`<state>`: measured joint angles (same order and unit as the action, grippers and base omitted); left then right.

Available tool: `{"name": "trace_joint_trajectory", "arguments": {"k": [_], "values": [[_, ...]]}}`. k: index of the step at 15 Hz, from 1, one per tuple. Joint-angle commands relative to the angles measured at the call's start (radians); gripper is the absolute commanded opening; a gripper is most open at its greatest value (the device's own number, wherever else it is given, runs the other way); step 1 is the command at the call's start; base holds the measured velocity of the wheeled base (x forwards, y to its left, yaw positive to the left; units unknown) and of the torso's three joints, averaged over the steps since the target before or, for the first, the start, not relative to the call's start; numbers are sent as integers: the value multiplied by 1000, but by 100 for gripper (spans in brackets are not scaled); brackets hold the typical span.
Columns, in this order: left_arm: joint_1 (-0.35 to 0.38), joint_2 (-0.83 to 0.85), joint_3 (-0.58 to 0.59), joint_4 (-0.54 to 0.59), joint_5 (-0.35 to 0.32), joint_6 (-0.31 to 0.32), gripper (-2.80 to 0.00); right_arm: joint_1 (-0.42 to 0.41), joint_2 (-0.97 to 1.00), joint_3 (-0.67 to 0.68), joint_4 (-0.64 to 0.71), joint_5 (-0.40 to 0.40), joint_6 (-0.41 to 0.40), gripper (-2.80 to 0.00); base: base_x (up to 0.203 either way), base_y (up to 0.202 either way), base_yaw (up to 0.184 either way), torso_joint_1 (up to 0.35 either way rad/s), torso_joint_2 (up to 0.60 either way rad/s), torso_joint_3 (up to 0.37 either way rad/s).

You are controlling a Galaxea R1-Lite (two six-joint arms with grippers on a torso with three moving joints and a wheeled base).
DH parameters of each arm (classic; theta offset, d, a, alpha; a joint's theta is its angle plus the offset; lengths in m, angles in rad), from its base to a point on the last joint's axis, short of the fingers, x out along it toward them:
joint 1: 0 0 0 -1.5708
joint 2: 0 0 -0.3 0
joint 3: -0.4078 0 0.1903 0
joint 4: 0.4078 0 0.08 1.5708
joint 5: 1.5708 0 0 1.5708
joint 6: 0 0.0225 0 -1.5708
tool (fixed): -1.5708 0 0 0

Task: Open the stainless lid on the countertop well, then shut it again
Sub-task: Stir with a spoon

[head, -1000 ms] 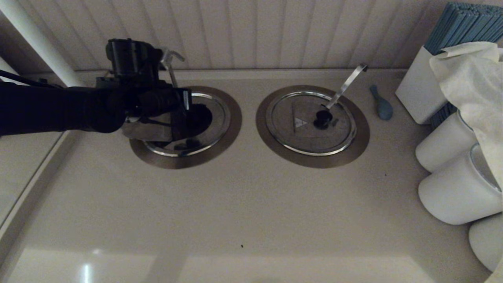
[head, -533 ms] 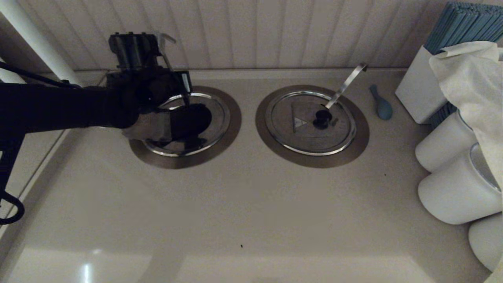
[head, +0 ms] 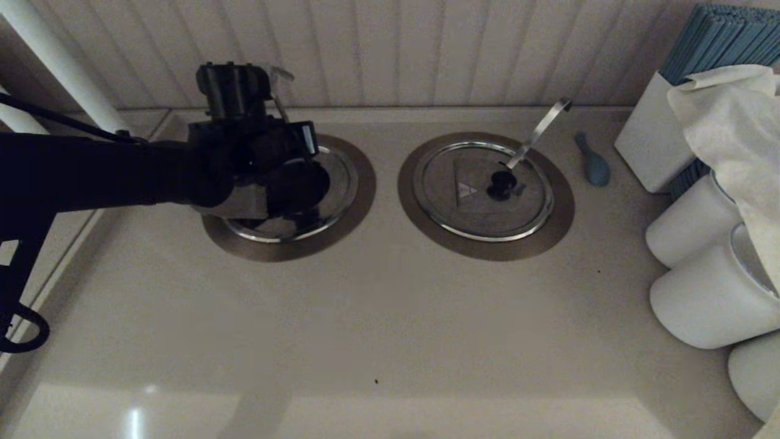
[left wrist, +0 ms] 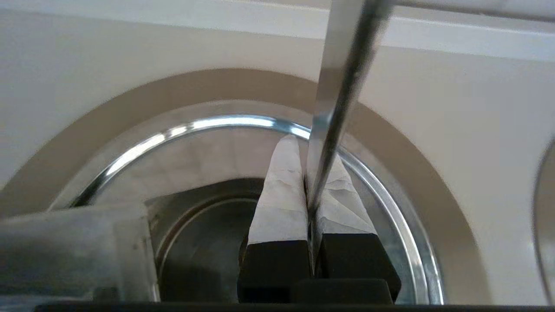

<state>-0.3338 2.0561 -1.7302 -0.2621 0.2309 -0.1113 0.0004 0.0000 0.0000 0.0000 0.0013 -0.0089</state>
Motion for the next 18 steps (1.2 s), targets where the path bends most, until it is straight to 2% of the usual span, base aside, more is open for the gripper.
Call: {"name": "trace_joint_trajectory", "arguments": {"k": [1, 4, 6, 8, 9, 11, 13, 18], "values": [[1, -23, 11, 46, -8, 1, -280, 0, 0, 0, 1, 0, 0, 0, 0, 0, 0, 0, 0, 0], [7, -94, 31, 202, -134, -16, -280, 0, 0, 0, 0, 0, 0, 0, 0, 0, 0, 0, 0, 0], [27, -85, 38, 205, -126, 2, -280, 0, 0, 0, 0, 0, 0, 0, 0, 0, 0, 0, 0, 0], [66, -81, 48, 202, -98, 89, -280, 0, 0, 0, 0, 0, 0, 0, 0, 0, 0, 0, 0, 0], [73, -75, 50, 185, -68, 104, -280, 1, 0, 0, 1, 0, 0, 0, 0, 0, 0, 0, 0, 0], [73, -41, 33, 110, -3, 111, -280, 0, 0, 0, 0, 0, 0, 0, 0, 0, 0, 0, 0, 0], [73, -18, 27, 27, 55, 145, -280, 1, 0, 0, 1, 0, 0, 0, 0, 0, 0, 0, 0, 0], [53, 1, 12, 20, 56, 140, -280, 1, 0, 0, 0, 0, 0, 0, 0, 0, 0, 0, 0, 0]]}}
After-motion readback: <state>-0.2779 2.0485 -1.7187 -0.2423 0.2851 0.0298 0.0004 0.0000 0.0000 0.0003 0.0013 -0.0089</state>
